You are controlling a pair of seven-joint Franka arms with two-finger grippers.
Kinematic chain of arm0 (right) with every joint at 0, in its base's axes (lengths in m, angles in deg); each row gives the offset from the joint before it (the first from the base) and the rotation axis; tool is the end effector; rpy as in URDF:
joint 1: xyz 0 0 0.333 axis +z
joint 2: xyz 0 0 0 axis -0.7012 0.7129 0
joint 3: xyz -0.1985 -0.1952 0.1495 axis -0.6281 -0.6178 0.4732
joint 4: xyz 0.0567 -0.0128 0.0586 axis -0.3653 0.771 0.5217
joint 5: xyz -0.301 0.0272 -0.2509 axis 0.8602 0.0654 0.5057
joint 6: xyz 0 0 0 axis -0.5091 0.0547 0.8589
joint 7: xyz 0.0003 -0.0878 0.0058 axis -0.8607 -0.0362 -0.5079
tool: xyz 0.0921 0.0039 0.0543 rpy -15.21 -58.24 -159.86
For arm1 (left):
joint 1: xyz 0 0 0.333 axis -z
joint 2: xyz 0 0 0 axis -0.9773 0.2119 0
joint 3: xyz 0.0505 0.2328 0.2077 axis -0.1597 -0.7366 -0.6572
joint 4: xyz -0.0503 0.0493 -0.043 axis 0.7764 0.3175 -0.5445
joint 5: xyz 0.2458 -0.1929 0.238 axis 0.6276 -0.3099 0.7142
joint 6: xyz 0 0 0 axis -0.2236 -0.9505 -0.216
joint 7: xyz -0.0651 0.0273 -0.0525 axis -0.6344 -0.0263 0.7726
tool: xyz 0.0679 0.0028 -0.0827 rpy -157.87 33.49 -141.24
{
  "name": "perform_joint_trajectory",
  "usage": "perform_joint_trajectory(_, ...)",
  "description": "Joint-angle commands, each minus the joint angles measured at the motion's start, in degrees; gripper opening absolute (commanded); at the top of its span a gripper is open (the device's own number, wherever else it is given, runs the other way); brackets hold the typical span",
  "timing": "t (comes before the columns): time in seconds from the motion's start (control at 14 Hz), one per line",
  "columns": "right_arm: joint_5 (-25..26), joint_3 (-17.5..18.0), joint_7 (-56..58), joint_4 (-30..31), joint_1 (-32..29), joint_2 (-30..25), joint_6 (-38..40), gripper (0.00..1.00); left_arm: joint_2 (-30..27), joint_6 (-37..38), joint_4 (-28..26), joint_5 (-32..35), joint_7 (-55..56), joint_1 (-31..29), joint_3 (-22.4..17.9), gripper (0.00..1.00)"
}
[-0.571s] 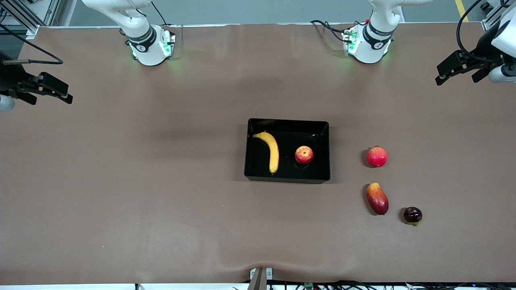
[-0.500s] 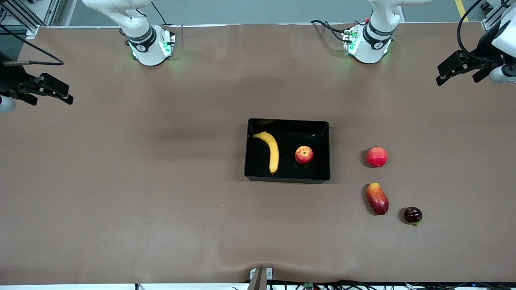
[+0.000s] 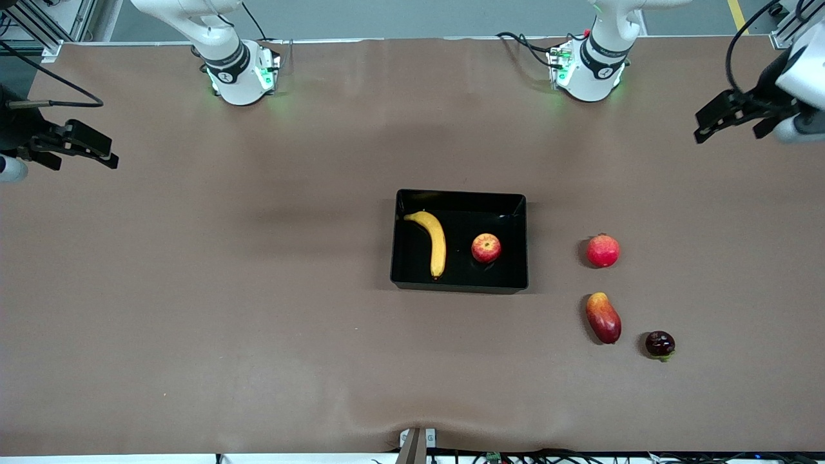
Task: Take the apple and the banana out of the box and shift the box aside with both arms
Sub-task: 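Move the left gripper over the red apple in the black tray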
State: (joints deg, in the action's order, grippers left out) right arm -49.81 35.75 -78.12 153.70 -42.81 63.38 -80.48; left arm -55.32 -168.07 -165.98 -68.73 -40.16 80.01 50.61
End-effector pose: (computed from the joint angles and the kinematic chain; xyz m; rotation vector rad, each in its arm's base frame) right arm 0.5491 0.0161 0.6489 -3.1010 0.0080 0.0860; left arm 0.5105 -0.0608 0.6315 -3.1211 -0.0770 0.0556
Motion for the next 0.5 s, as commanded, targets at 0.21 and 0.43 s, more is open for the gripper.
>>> perform_joint_trajectory(0.21,-0.45,0.12,0.13,-0.69,-0.39,0.14,0.25,1.00,9.39,-6.46,-0.73,-1.71,15.91,0.83,9.24,1.00)
perform_joint_trajectory(0.43,-0.27,0.12,0.21,-0.69,-0.31,0.14,0.25,1.00,12.90,-15.77,-5.65,-2.06,27.41,0.83,15.13,1.00)
